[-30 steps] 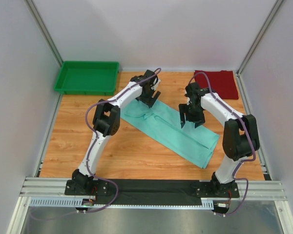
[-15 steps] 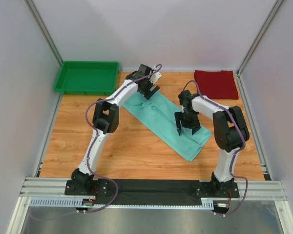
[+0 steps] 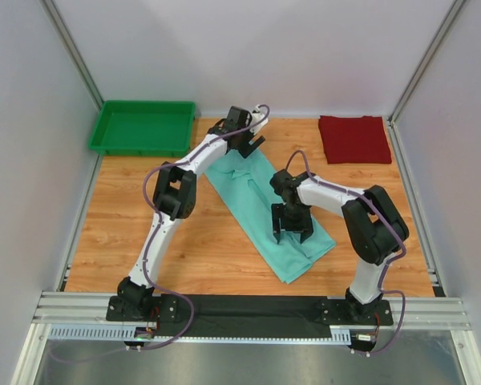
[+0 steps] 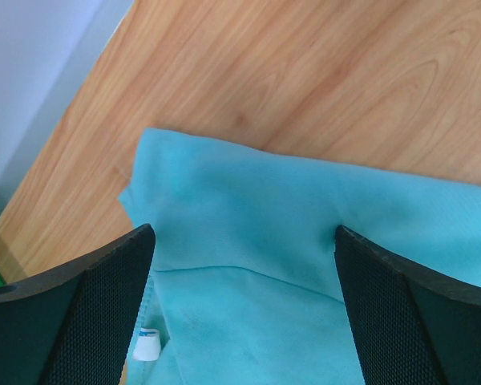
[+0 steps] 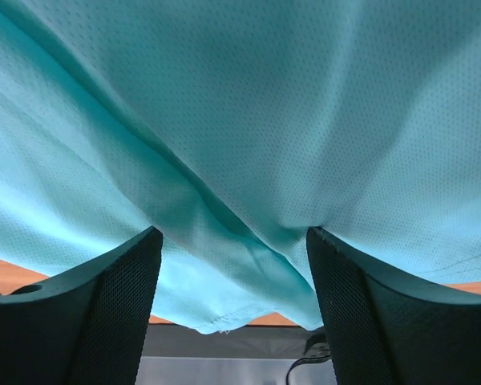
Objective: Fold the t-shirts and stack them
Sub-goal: Fold the tshirt
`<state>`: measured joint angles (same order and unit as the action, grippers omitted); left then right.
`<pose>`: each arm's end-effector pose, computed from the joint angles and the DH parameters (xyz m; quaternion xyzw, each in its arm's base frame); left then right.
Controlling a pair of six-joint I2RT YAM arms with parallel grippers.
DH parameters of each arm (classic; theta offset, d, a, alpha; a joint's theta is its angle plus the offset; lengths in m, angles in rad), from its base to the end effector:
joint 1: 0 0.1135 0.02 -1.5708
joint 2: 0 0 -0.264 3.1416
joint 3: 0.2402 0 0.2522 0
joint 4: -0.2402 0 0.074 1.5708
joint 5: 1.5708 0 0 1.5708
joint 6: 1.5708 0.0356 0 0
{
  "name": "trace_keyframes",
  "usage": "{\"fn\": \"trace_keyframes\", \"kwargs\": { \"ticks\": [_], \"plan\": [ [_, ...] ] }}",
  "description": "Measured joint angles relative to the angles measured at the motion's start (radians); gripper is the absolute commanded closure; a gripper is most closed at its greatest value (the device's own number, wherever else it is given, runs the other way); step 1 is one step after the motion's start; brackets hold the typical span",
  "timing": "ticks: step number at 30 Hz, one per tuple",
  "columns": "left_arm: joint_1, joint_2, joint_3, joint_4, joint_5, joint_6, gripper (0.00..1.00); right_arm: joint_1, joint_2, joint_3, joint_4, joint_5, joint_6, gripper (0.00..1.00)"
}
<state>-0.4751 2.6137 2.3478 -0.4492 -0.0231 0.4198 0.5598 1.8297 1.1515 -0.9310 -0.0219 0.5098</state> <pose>0.5187 -0.2659 0.1681 0.3893 0.8223 -0.0010 0.4150 0.2638 0.1662 0.1522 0.0248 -0.9994 0.0004 0.0221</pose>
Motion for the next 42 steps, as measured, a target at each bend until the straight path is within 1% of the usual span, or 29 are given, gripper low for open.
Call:
{"fn": "trace_keyframes", "kwargs": {
  "ticks": [5, 8, 10, 13, 16, 18, 20, 22, 25, 29, 31, 34, 37, 41, 42],
  "plan": [
    [0.006, -0.014, 0.008, 0.017, -0.016, -0.063, 0.0, 0.101, -0.013, -0.018, 0.009, -0.081, 0.121, 0.25],
    [0.019, -0.085, 0.006, -0.011, -0.013, -0.172, 0.0, 0.146, -0.017, -0.018, 0.026, -0.118, 0.158, 0.25],
    [0.032, -0.188, -0.029, -0.018, 0.002, -0.248, 0.0, 0.153, -0.029, -0.015, 0.029, -0.12, 0.159, 0.25],
    [0.053, -0.425, -0.142, -0.032, 0.019, -0.358, 0.0, 0.133, -0.078, 0.009, 0.008, -0.091, 0.14, 0.24],
    [0.066, -0.602, -0.176, -0.033, 0.019, -0.475, 0.02, 0.098, -0.165, 0.047, -0.02, -0.047, 0.097, 0.24],
    [0.066, -0.669, -0.176, -0.029, 0.03, -0.552, 0.03, 0.066, -0.224, 0.07, -0.037, -0.022, 0.067, 0.24],
    [0.061, -0.698, -0.204, -0.004, 0.041, -0.642, 0.07, 0.016, -0.278, 0.085, -0.043, -0.008, 0.037, 0.23],
    [0.057, -0.687, -0.248, 0.004, 0.042, -0.717, 0.13, -0.037, -0.314, 0.094, -0.054, 0.006, 0.013, 0.23],
    [0.039, -0.558, -0.254, -0.05, -0.001, -0.817, 0.12, -0.134, -0.345, 0.103, -0.071, 0.019, -0.026, 0.23],
    [0.0, -0.317, -0.166, -0.195, -0.183, -0.858, 0.1, -0.267, -0.366, 0.103, -0.095, 0.013, -0.071, 0.23],
    [-0.032, -0.234, -0.159, -0.251, -0.266, -0.871, 0.09, -0.314, -0.377, 0.1, -0.103, 0.009, -0.086, 0.23],
    [-0.064, -0.186, -0.159, -0.311, -0.335, -0.909, 0.07, -0.341, -0.397, 0.077, -0.106, -0.007, -0.1, 0.23],
    [-0.079, -0.182, -0.149, -0.349, -0.382, -0.968, 0.07, -0.341, -0.409, 0.051, -0.107, -0.03, -0.108, 0.23],
    [-0.065, -0.169, -0.095, -0.385, -0.393, -1.06, 0.08, -0.34, -0.409, 0.031, -0.103, -0.055, -0.115, 0.23],
    [-0.059, -0.163, -0.086, -0.386, -0.381, -1.081, 0.09, -0.34, -0.408, 0.027, -0.099, -0.063, -0.115, 0.18]
  ]
}}
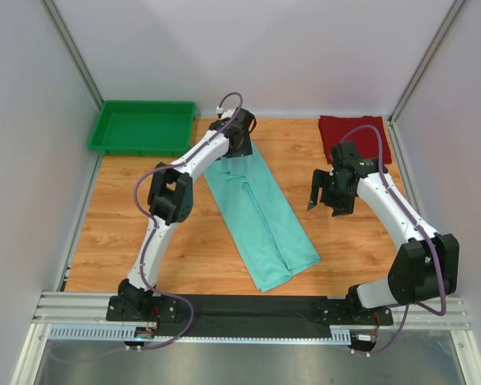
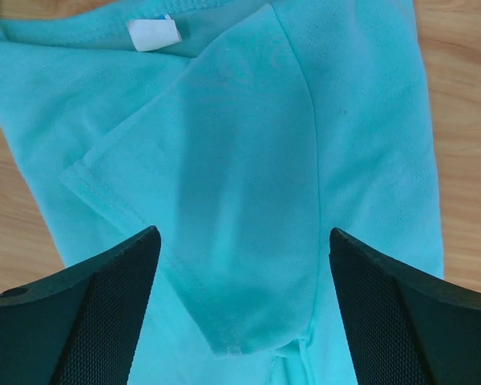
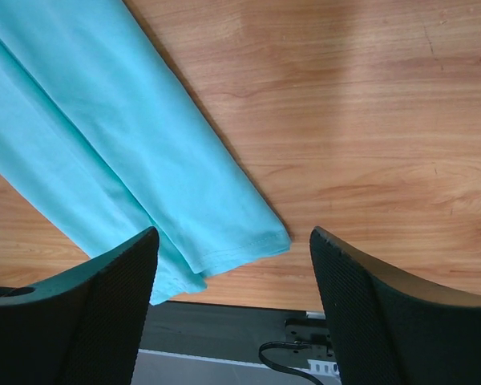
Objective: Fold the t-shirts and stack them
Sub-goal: Fold the tshirt
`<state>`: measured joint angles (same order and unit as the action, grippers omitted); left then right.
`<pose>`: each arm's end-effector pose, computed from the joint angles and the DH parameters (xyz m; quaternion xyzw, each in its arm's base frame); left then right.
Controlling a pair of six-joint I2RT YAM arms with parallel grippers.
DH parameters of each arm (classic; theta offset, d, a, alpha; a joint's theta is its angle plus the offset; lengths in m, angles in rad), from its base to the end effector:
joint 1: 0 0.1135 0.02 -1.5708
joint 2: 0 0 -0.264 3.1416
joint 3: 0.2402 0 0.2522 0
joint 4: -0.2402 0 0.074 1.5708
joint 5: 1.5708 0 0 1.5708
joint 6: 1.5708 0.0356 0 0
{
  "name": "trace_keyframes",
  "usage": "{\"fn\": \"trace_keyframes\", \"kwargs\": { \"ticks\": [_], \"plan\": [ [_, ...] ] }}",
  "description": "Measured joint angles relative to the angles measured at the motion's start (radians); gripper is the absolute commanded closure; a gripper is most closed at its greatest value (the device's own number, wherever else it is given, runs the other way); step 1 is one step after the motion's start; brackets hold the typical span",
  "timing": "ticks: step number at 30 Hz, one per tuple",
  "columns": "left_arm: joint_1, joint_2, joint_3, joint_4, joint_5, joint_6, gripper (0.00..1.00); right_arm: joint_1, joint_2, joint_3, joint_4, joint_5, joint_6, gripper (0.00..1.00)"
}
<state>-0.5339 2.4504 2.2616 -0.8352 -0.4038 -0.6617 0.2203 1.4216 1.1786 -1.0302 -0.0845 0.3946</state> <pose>0.4640 -0.2581 0.2036 -0.1143 0.9379 0.0107 0.3273 0.2580 0.0609 0.2692 0.0798 0.9849 0.0846 0.1285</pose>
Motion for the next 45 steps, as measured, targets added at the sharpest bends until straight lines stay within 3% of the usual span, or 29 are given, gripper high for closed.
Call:
{"fn": "trace_keyframes", "kwargs": {
  "ticks": [5, 6, 13, 19, 26, 31, 35, 41, 45],
  "plan": [
    [0.033, 0.086, 0.054, -0.002, 0.138, -0.072, 0.11, 0.0, 0.025, -0.002, 0.026, -0.04, 0.0, 0.16],
    [0.038, 0.112, 0.085, -0.01, 0.142, -0.076, 0.11, 0.0, 0.032, -0.002, 0.033, -0.047, 0.001, 0.0],
    [0.052, 0.173, 0.197, 0.035, 0.353, -0.1, 0.12, 0.003, 0.068, -0.033, 0.1, -0.102, 0.003, 0.0],
    [0.024, 0.22, 0.255, 0.125, 0.495, -0.026, 0.09, 0.043, 0.104, -0.082, 0.135, -0.107, -0.002, 0.0],
    [0.0, 0.178, 0.206, 0.118, 0.525, 0.101, 0.0, 0.194, 0.134, -0.101, 0.138, -0.066, 0.005, 0.0],
    [0.005, 0.017, 0.108, 0.049, 0.492, 0.176, 0.0, 0.312, 0.173, -0.101, 0.14, -0.014, 0.023, 0.0],
    [0.016, -0.215, 0.032, 0.005, 0.437, 0.217, 0.01, 0.383, 0.259, -0.081, 0.141, 0.027, 0.023, 0.0],
    [0.031, -0.696, -0.313, -0.002, 0.369, 0.245, 0.03, 0.423, 0.413, 0.036, 0.145, 0.087, 0.024, 0.0],
    [0.031, -0.895, -0.593, -0.02, 0.368, 0.229, 0.04, 0.439, 0.499, 0.122, 0.146, 0.109, 0.044, 0.0]
  ]
}}
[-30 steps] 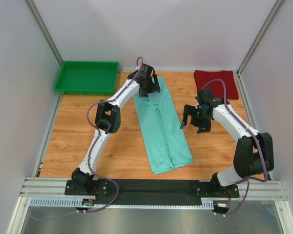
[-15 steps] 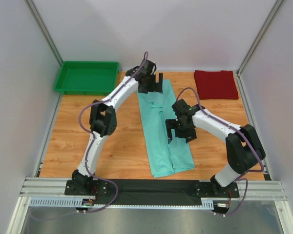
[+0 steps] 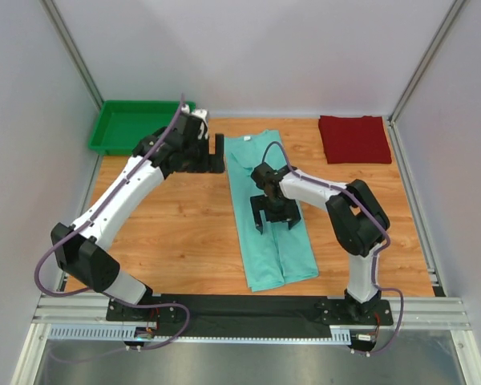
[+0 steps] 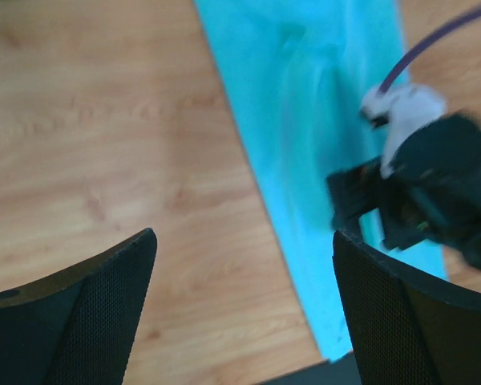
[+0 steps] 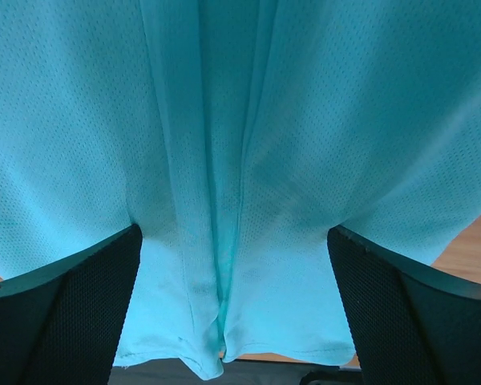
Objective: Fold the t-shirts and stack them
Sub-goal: Fold the tshirt
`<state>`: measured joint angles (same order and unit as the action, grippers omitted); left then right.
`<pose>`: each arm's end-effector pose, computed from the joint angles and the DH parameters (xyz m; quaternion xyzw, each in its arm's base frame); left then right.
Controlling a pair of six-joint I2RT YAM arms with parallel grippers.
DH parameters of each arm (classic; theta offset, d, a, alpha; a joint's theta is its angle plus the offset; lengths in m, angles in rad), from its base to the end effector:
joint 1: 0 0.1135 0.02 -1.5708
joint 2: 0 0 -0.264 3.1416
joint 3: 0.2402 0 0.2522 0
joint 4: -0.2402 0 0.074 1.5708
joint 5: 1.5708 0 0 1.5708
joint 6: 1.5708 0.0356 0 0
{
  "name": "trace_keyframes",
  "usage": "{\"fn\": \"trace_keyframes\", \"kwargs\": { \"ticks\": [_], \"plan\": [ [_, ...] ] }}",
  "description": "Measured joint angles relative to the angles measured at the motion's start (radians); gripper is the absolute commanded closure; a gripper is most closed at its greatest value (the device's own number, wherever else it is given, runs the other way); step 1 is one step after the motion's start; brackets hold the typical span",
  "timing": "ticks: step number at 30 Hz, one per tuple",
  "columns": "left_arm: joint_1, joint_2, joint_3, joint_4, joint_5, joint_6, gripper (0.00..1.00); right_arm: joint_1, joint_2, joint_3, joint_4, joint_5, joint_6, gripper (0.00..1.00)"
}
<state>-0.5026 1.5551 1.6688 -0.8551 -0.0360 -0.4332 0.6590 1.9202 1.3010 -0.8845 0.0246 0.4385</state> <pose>0.2926 -0.1594 0.3909 0.0245 0.9148 -0.1670 0.3670 0.2789 0.2149 0.1589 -0.1095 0.9933 0.0070 0.0350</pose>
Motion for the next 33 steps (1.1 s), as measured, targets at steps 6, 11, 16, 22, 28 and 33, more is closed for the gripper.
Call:
{"fn": "trace_keyframes", "kwargs": {
  "ticks": [6, 11, 16, 22, 28, 33],
  "plan": [
    [-0.002, -0.069, -0.367, -0.069, -0.005, -0.014, 0.03, 0.012, 0.13, 0.181, -0.079, 0.002, 0.09, 0.0],
    [0.0, -0.097, -0.41, -0.112, -0.016, -0.011, 0.04, 0.012, 0.241, 0.365, -0.137, -0.01, 0.164, 0.0],
    [0.002, -0.164, -0.457, -0.072, 0.022, -0.029, 0.09, 0.012, 0.258, 0.433, -0.113, -0.018, 0.182, 0.0],
    [0.004, -0.229, -0.719, 0.039, 0.174, -0.122, 0.42, 0.002, -0.053, 0.154, -0.061, -0.027, 0.112, 0.02],
    [0.007, -0.239, -0.941, 0.218, 0.36, -0.193, 0.48, -0.136, -0.459, -0.267, 0.106, -0.259, 0.04, 0.54],
    [0.012, -0.196, -0.98, 0.365, 0.444, -0.226, 0.37, -0.226, -0.486, -0.517, 0.249, -0.446, 0.056, 0.52]
  ]
}}
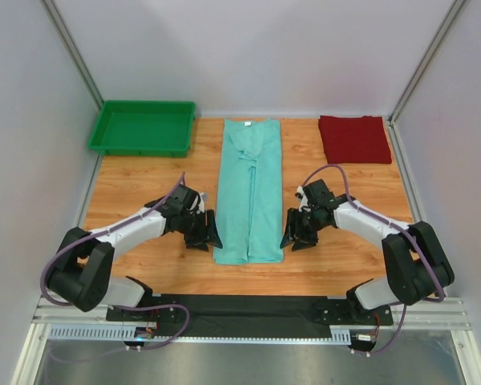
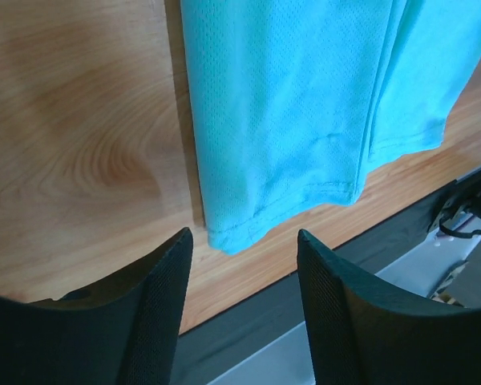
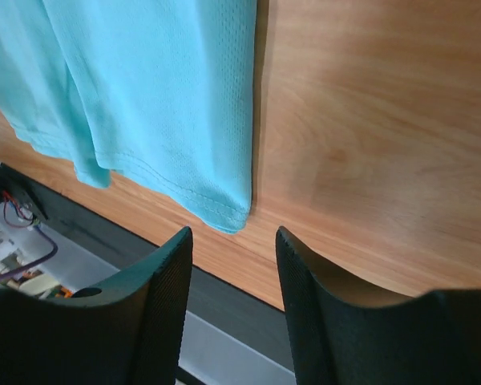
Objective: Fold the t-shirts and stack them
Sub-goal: Fold the tshirt
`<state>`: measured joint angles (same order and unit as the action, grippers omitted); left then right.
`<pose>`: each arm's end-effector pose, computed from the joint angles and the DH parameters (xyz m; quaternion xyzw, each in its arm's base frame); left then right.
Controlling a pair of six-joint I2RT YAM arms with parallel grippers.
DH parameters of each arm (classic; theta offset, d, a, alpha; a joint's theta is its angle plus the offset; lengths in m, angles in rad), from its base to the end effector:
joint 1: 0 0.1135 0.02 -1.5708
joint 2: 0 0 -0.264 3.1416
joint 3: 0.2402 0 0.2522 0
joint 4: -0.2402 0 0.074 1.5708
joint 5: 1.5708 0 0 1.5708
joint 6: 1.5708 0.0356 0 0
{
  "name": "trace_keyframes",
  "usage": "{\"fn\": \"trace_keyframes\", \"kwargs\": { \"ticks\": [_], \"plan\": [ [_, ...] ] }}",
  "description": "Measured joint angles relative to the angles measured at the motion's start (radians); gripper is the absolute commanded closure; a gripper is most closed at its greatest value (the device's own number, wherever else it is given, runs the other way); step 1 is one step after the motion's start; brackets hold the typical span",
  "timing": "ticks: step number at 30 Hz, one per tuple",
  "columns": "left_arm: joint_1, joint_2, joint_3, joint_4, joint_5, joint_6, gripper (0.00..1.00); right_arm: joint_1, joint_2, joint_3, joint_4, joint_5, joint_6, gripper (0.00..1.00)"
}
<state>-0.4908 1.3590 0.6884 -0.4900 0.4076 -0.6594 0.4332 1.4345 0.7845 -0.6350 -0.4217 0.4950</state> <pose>0.2017 -0.1238 0.1685 -0.0396 0.9588 -0.2748 0.0596 0.2167 0.1163 0.1724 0.0001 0.9683 0.2476 0.0318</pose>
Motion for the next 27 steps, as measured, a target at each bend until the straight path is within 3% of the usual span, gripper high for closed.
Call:
{"fn": "trace_keyframes", "kwargs": {
  "ticks": [9, 16, 27],
  "plan": [
    [0.018, 0.096, -0.047, 0.108, 0.069, -0.043, 0.4, -0.023, 0.057, -0.099, 0.187, -0.165, 0.039, 0.61],
    [0.018, 0.103, -0.049, 0.117, 0.072, -0.051, 0.43, -0.026, 0.072, -0.113, 0.192, -0.171, 0.043, 0.6],
    [0.021, 0.124, -0.077, 0.153, 0.124, -0.073, 0.56, -0.026, 0.093, -0.15, 0.211, -0.199, 0.078, 0.64]
  ]
}}
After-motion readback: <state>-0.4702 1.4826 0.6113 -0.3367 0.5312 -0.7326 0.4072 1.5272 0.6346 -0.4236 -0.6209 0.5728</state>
